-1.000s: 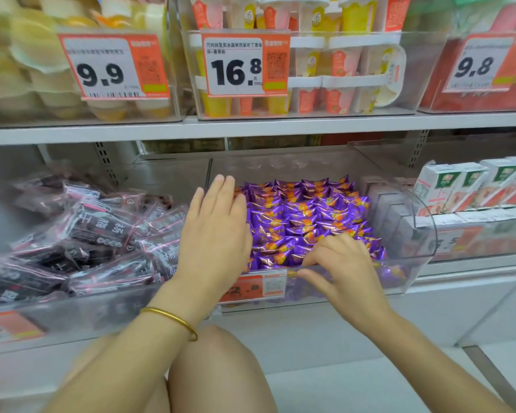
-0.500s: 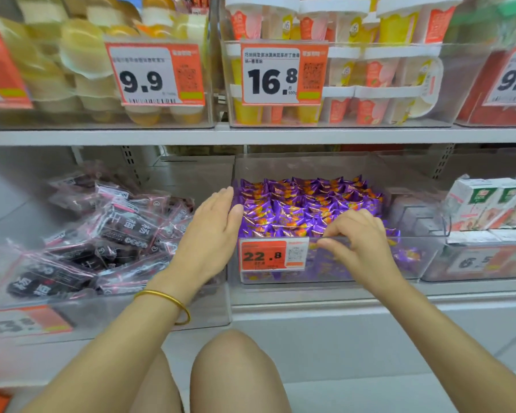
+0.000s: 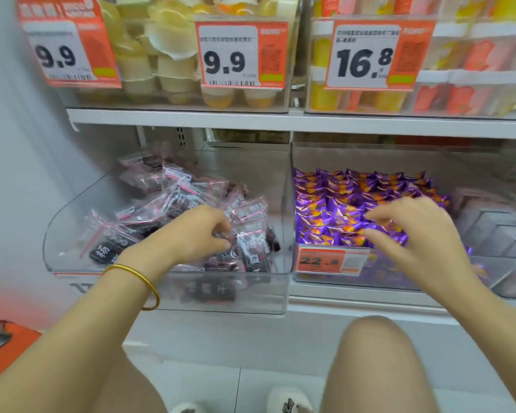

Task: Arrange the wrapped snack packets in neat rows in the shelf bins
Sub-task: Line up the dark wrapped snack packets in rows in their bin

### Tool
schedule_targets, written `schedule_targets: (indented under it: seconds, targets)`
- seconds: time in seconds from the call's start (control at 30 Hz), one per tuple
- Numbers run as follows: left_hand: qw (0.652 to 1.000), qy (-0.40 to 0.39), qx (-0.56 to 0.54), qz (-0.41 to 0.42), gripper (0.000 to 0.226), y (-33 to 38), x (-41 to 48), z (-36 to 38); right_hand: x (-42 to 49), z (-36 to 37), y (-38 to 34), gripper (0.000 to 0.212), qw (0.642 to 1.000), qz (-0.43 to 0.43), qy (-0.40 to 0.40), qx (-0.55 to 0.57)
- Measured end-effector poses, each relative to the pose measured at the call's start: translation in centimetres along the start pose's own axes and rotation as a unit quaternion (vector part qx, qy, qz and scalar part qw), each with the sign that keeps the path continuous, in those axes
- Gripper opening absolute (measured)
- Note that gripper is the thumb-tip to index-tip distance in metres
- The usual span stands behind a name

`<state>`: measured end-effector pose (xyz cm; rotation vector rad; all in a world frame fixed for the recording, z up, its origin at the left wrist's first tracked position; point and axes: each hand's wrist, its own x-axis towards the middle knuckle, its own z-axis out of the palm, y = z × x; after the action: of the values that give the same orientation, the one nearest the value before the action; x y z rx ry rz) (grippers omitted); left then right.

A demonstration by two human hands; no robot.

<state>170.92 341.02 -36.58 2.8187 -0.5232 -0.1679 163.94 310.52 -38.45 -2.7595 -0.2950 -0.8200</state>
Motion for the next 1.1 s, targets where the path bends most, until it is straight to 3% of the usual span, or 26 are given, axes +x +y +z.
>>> schedule_targets:
  seconds: [0.1,0.17,0.3,0.4,0.57,0.7,0.83,1.0,1.1]
  targets:
    - [0.997,-0.069,0.016,-0.012,0.032,-1.3,0.0,-0.1,3.5,0.3,-6.7,0.024,0.994,-0.098,-0.008,0.048]
    - [0.996,-0.081,0.022,-0.017,0.03,-2.6,-0.2,0.0,6.0,2.1,-10.8,0.021,0.986,-0.144,-0.074,0.048]
    - [0.995,-0.08,0.058,-0.025,0.028,-4.8,-0.9,0.0,8.9,6.9,-14.4,0.029,0.951,-0.135,-0.247,-0.13]
    - [0.987,-0.088,0.133,-0.016,0.024,-5.3,-1.2,0.1,9.1,8.4,-14.1,0.031,0.939,-0.092,-0.296,-0.151]
    - [0.979,-0.084,0.185,-0.003,0.007,-5.0,-0.9,0.5,9.3,8.6,-14.2,0.031,0.944,-0.048,-0.293,-0.143]
    - [0.991,-0.089,0.101,0.016,0.028,-5.7,-0.5,0.3,9.3,8.4,-14.3,0.039,0.939,-0.046,-0.299,-0.163]
    - [0.997,-0.034,-0.032,0.058,0.017,-5.4,-1.2,-0.5,9.6,7.2,-14.8,0.038,0.936,-0.021,-0.331,-0.117]
    - [0.982,0.036,-0.163,0.094,0.016,-3.7,-1.5,-0.5,8.9,3.9,-15.4,0.023,0.977,-0.015,-0.195,-0.08]
    - [0.98,0.068,-0.154,0.103,0.026,-3.3,-1.2,-0.8,8.5,2.7,-15.3,0.024,0.989,-0.023,-0.138,-0.053]
